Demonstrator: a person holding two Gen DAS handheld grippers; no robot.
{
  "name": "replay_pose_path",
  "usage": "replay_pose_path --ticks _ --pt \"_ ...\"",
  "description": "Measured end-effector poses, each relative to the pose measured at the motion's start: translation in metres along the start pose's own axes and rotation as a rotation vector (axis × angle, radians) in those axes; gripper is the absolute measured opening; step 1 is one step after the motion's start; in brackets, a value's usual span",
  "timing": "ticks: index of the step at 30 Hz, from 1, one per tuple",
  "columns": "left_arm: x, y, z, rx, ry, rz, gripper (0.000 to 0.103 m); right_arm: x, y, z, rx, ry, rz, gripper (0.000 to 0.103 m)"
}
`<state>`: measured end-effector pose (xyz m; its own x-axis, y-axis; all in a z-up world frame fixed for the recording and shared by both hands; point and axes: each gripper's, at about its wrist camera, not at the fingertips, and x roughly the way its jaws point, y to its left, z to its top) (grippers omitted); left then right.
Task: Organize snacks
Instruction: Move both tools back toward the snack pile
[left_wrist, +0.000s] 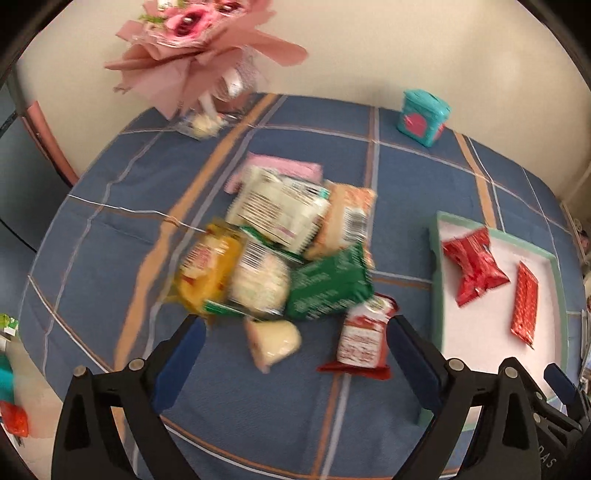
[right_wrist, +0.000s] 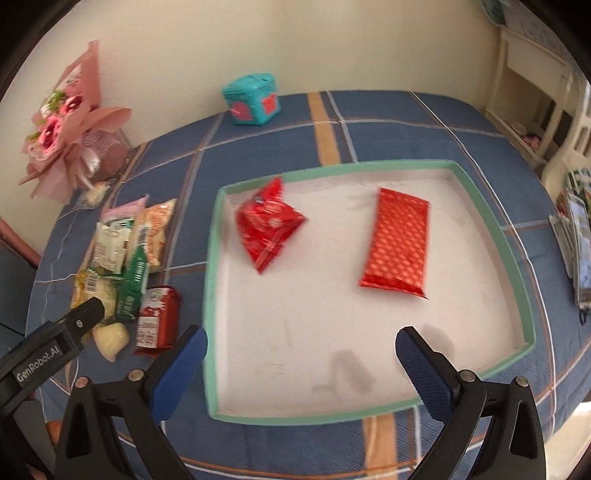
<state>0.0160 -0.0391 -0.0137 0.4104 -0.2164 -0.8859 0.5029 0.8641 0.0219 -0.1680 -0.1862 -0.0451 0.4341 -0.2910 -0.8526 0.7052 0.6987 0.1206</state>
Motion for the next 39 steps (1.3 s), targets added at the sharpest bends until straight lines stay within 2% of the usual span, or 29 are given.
replay_pose_path --ticks 8,10,14,21,24,29,34,39 --pt "-0.001 0.052 0.011 -0.123 -0.020 0.036 0.098 0.010 0.056 -0.001 -0.039 0.043 0.154 0.103" --pt "-0.001 0.061 0.013 -0.138 -0.027 0.037 0.098 0.012 0.072 -0.002 -0.051 0.045 0.211 0.103" --pt "0.002 0.070 0.015 -0.149 -0.015 0.030 0.098 0.019 0.097 -0.005 -0.077 0.056 0.252 0.103" --pt "0.031 0.078 0.011 -0.224 0.109 -0.019 0.098 0.037 0.123 -0.009 -0.139 0.088 0.186 0.103" --pt "0.042 0.080 0.007 -0.257 0.156 -0.035 0.098 0.045 0.127 -0.010 -0.152 0.108 0.181 0.100" --pt "0.053 0.074 0.001 -0.263 0.204 -0.064 0.098 0.056 0.132 -0.012 -0.160 0.129 0.158 0.079" --pt "0.060 0.065 -0.003 -0.251 0.236 -0.096 0.097 0.068 0.134 -0.012 -0.181 0.145 0.115 0.065" --pt "0.073 0.055 -0.010 -0.245 0.286 -0.107 0.093 0.076 0.132 -0.012 -0.183 0.162 0.094 0.059"
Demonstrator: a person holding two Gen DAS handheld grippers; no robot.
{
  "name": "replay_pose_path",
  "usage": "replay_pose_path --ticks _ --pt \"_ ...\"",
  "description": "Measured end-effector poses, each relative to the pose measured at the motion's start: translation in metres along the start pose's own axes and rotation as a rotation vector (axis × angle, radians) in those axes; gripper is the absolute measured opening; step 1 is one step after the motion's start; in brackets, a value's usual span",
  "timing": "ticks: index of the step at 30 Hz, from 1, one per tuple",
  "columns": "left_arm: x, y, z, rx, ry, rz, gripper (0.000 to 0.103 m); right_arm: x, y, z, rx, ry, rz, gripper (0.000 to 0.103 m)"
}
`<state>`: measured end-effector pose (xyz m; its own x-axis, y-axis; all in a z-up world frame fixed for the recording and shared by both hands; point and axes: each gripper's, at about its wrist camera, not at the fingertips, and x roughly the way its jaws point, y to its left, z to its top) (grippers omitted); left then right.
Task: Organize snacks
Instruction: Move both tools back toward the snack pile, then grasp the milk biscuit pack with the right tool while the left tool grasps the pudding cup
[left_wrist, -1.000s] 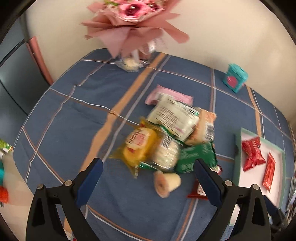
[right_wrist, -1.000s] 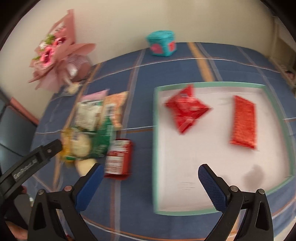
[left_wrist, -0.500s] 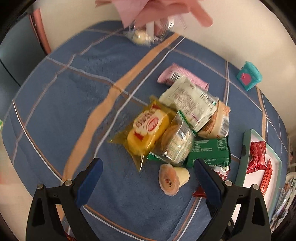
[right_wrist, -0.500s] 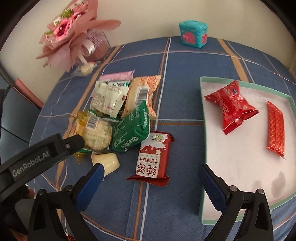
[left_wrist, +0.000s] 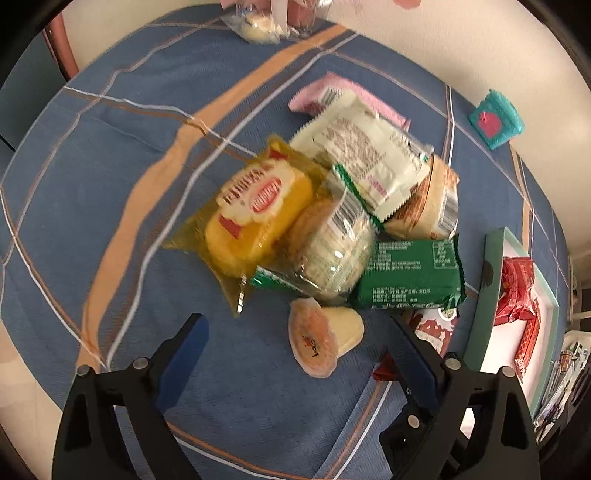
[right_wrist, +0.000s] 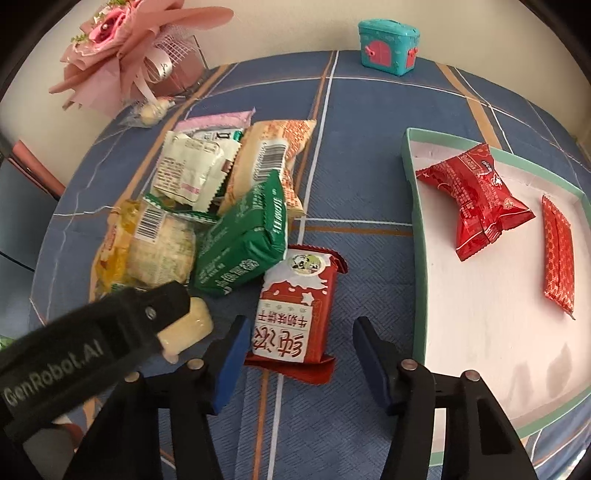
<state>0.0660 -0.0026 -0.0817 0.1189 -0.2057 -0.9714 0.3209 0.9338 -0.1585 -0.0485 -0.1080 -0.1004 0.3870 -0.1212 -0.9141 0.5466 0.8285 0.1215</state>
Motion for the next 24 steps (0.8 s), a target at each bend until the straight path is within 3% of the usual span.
replay_pose_path --ticks 4,12,17,24 --pt "0.015 -0.003 -0.005 0.001 0.045 0.007 0.084 0.005 -0.003 -0.002 0.004 0.029 0.010 0.049" --pt "0.023 -0.013 -0.010 0.039 0.050 0.029 0.075 0.004 -0.008 -0.009 -0.011 0.063 -0.005 0.049" --pt "0.020 -0.017 -0.011 0.052 0.037 0.037 0.053 0.004 -0.008 -0.015 -0.030 0.074 -0.011 0.049" --pt "0.016 -0.012 -0.010 0.053 0.032 0.034 0.050 0.010 -0.002 -0.018 -0.056 0.079 -0.021 0.049"
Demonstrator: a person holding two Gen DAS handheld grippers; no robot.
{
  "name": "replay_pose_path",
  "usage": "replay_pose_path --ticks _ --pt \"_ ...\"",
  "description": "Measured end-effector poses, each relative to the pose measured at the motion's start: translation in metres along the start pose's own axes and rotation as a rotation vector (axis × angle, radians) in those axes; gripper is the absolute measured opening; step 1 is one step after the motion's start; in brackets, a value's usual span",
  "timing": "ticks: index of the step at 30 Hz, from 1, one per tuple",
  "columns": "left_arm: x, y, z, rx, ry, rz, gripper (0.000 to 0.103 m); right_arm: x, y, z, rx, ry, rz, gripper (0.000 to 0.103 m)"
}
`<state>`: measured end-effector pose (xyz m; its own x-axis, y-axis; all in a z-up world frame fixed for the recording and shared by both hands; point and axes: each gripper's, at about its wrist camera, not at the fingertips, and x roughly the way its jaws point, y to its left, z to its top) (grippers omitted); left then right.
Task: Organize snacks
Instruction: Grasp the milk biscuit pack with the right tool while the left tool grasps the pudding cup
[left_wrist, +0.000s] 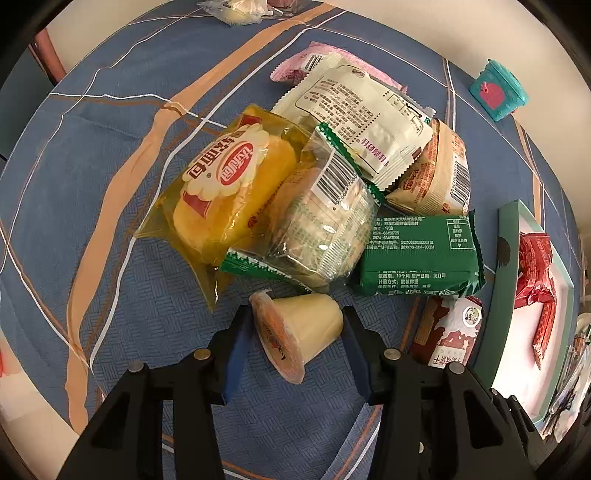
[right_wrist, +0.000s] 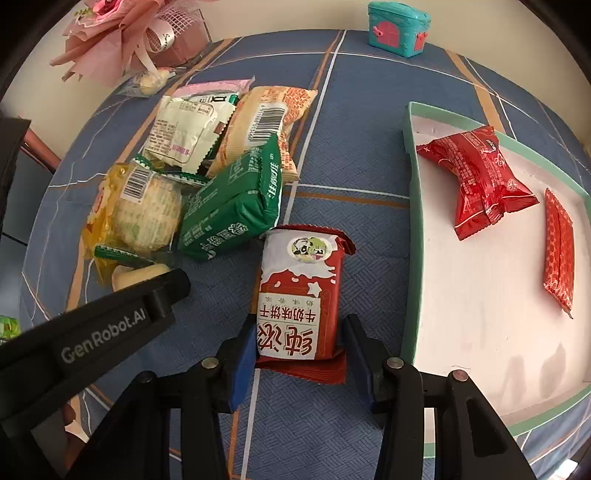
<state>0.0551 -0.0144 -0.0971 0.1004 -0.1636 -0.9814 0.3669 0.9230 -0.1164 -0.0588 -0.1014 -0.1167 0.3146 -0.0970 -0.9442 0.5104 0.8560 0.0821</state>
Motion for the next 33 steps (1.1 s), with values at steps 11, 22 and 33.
replay_pose_path --ticks 11,22,33 --pt "-0.007 0.009 0.007 -0.024 -0.001 -0.028 0.050 -0.006 -0.001 0.002 0.018 0.019 0.031 0.043" --pt "-0.026 0.002 0.014 -0.005 -0.039 -0.078 0.042 -0.038 -0.008 0.006 0.070 -0.038 0.088 0.042" --pt "-0.051 -0.004 0.016 0.003 -0.129 -0.126 0.042 -0.069 -0.015 0.006 0.098 -0.118 0.145 0.041"
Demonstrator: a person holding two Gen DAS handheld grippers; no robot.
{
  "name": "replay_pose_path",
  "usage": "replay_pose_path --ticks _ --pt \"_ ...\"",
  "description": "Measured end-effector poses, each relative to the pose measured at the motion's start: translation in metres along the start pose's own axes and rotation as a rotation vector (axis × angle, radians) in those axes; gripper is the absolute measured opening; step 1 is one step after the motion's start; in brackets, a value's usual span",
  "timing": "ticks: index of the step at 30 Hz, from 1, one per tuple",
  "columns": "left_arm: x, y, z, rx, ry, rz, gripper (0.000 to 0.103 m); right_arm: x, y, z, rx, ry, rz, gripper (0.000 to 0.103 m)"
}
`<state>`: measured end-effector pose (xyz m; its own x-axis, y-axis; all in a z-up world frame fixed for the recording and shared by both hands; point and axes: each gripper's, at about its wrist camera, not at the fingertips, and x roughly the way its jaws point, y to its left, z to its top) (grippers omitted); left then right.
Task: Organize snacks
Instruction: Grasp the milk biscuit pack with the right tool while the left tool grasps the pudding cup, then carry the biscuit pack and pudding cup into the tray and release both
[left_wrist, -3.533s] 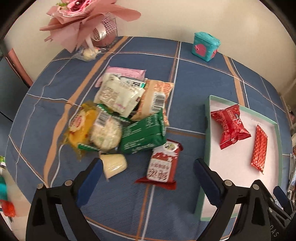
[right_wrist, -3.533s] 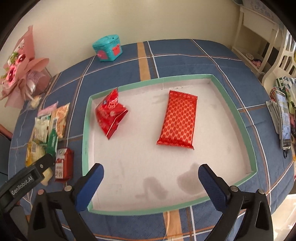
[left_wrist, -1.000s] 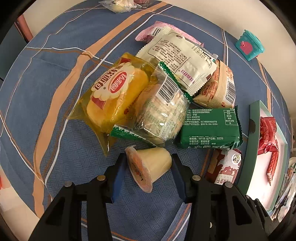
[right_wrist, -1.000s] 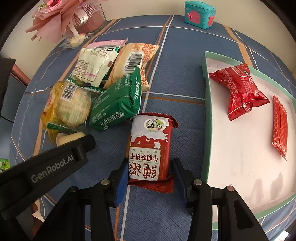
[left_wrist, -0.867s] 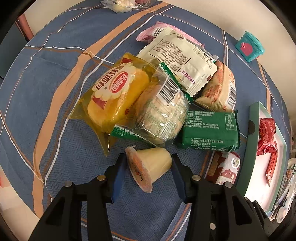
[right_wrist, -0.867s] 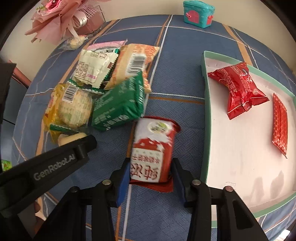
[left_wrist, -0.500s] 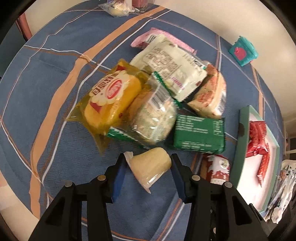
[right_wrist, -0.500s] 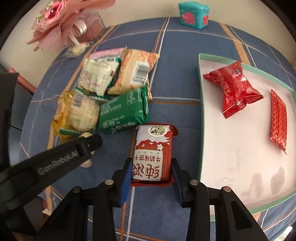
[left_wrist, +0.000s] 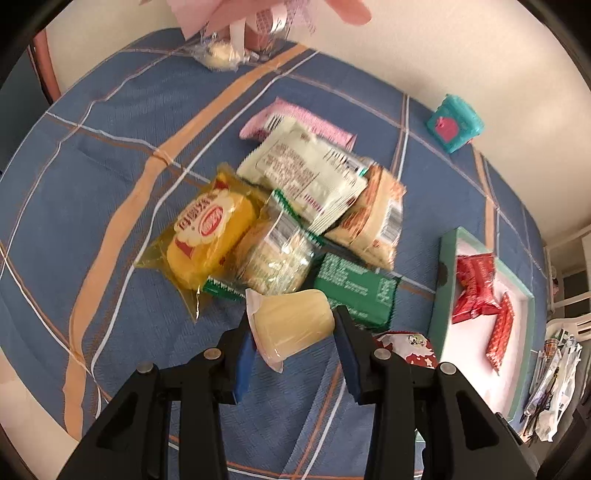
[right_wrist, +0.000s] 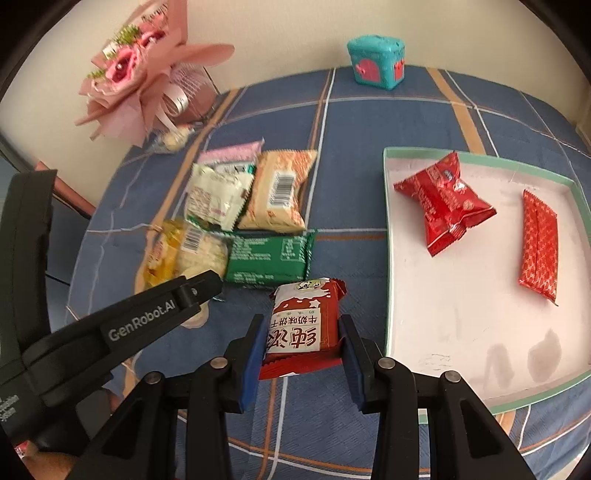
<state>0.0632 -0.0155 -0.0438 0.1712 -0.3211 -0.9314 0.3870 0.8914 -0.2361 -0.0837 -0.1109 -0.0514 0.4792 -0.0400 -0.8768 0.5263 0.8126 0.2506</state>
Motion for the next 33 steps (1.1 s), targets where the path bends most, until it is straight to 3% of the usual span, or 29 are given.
replay_pose_path --ticks 10,20,27,33 --pt "-0.035 -0.009 -0.003 0.028 -0.105 -0.035 0.042 -0.034 0.001 0.001 -0.009 -0.088 0.036 0.041" --pt "-0.027 -0.026 -0.009 0.052 -0.080 -0.042 0.042 -0.032 -0.026 0.003 0.037 -0.076 -0.038 0.041" --pt "-0.017 -0.061 -0.022 0.135 -0.041 -0.050 0.042 -0.044 -0.078 0.008 0.131 -0.089 -0.096 0.041" --pt "-0.007 -0.108 -0.046 0.273 -0.007 -0.043 0.042 -0.058 -0.136 0.004 0.271 -0.105 -0.151 0.041"
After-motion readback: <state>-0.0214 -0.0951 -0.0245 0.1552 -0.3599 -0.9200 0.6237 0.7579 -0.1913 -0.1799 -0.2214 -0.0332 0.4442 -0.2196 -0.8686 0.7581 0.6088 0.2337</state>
